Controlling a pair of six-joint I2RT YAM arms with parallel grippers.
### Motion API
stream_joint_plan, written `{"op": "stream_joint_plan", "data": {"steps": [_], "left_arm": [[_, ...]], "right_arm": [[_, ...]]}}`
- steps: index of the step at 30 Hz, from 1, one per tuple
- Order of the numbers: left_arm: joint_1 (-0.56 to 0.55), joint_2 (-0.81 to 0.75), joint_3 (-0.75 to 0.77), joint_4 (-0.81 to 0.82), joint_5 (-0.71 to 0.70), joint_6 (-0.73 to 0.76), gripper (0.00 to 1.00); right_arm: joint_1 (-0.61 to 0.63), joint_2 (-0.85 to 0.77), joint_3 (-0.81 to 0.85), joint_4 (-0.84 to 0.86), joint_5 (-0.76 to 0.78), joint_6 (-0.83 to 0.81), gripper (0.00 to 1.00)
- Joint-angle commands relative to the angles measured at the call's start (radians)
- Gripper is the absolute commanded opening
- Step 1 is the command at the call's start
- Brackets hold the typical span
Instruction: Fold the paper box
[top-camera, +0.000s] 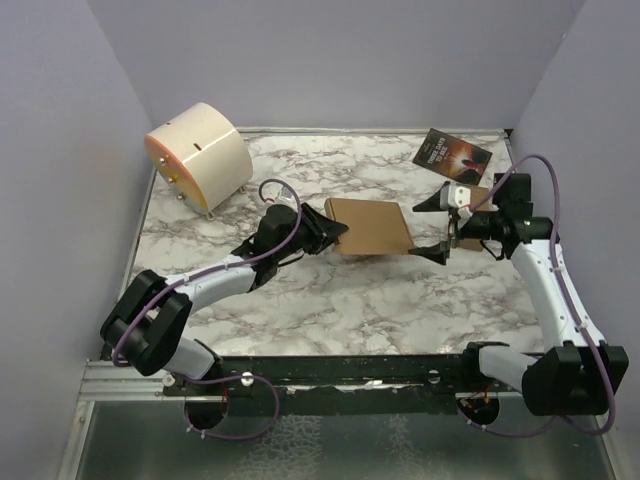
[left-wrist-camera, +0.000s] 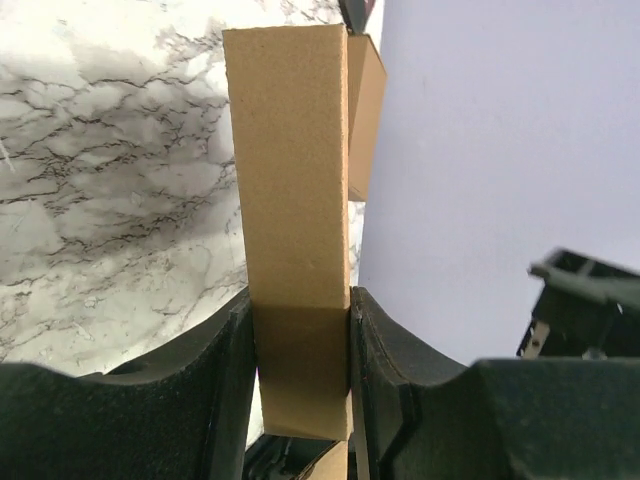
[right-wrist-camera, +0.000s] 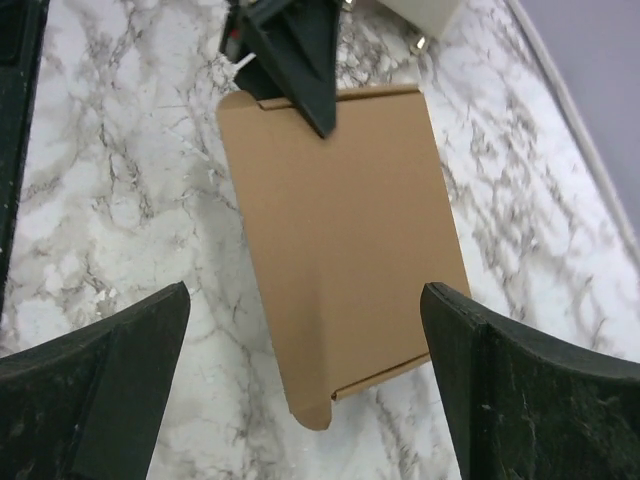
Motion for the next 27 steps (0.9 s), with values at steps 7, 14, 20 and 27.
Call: {"op": "stream_joint_plan", "data": {"steps": [7,14,20,27], "left_arm": [[0.066,-0.007,0.16,-0.387,0.012,-0.167,0.09],[0.075,0.002,0.191,-0.413,0.033,-0.23,0.09],[0.075,-0.003,0.187,-0.407,0.047,-0.254,0.09],[0.075,-0.021,0.183,-0.407,0.042,-0.273,0.09]], "right_arm": [[0.474,-0.09,-0.136,0.382,0.529,-0.007,1.0],[0.601,-0.079,-0.328,0.689,0.778,0.02,1.0],[0.661,-0.014,-0.437,1.001,0.977,0.044,0.98],[0.698,0.057,-0.478,1.16,1.039,0.019,0.79]]}}
